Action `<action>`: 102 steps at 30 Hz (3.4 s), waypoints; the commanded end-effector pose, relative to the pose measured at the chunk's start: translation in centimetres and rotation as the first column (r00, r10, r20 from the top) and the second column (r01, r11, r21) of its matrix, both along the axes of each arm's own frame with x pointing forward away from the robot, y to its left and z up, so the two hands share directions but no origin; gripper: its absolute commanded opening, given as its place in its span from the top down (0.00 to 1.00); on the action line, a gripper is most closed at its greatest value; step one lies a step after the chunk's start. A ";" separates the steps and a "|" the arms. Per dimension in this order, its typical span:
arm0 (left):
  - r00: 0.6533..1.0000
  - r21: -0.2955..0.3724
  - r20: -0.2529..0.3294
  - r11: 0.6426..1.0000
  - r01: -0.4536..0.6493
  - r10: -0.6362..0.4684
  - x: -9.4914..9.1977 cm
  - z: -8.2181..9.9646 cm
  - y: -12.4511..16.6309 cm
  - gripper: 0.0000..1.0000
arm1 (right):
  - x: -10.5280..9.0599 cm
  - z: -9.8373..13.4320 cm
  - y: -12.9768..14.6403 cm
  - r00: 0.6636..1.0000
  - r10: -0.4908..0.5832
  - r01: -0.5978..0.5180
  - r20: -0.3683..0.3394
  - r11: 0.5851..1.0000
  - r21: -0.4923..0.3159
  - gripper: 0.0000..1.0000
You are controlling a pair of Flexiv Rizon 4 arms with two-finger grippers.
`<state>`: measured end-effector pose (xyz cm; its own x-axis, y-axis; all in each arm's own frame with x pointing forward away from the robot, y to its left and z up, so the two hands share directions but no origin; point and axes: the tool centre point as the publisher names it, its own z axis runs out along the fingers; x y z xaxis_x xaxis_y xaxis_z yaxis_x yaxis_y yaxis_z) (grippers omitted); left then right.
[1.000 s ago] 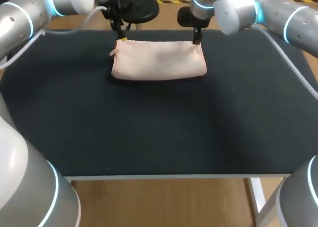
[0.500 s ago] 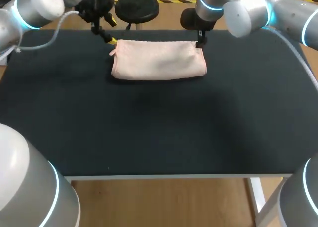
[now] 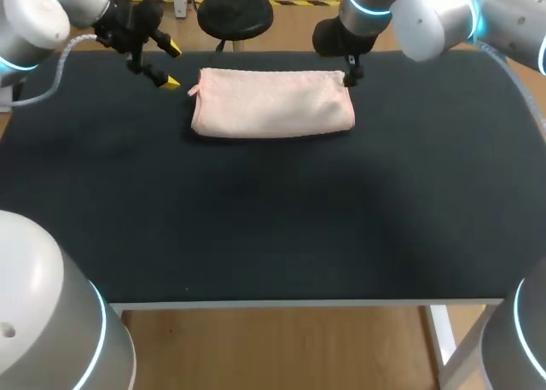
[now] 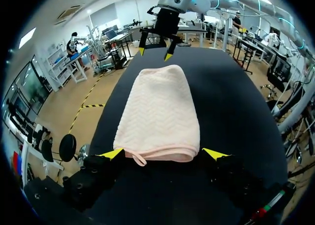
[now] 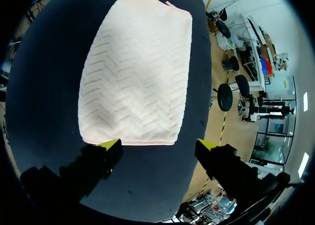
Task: Fold the towel
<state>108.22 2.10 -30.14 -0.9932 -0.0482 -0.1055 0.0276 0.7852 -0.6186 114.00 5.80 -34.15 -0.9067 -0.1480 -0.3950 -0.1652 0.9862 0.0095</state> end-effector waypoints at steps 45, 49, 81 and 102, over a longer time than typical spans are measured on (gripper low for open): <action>1.000 0.021 -0.010 1.000 0.022 -0.022 -0.5 0.2 -0.2 0.00 | -0.8 0.7 4.2 0.815 -0.563 0.549 -0.136 0.677 0.491 0.00; 1.000 0.021 -0.010 1.000 0.022 -0.022 -0.5 0.2 -0.2 0.00 | -0.9 1.1 4.5 0.782 -0.593 0.592 -0.190 0.614 0.522 0.00; 1.000 0.021 -0.010 1.000 0.022 -0.022 -0.5 0.2 -0.2 0.00 | -2.1 -3.1 0.9 0.236 -0.611 0.968 -0.755 0.076 0.241 0.00; 1.000 0.021 -0.010 1.000 0.022 -0.022 -0.5 0.2 -0.2 0.00 | -2.2 -7.0 0.6 0.188 -0.541 0.982 -0.820 0.076 0.175 0.00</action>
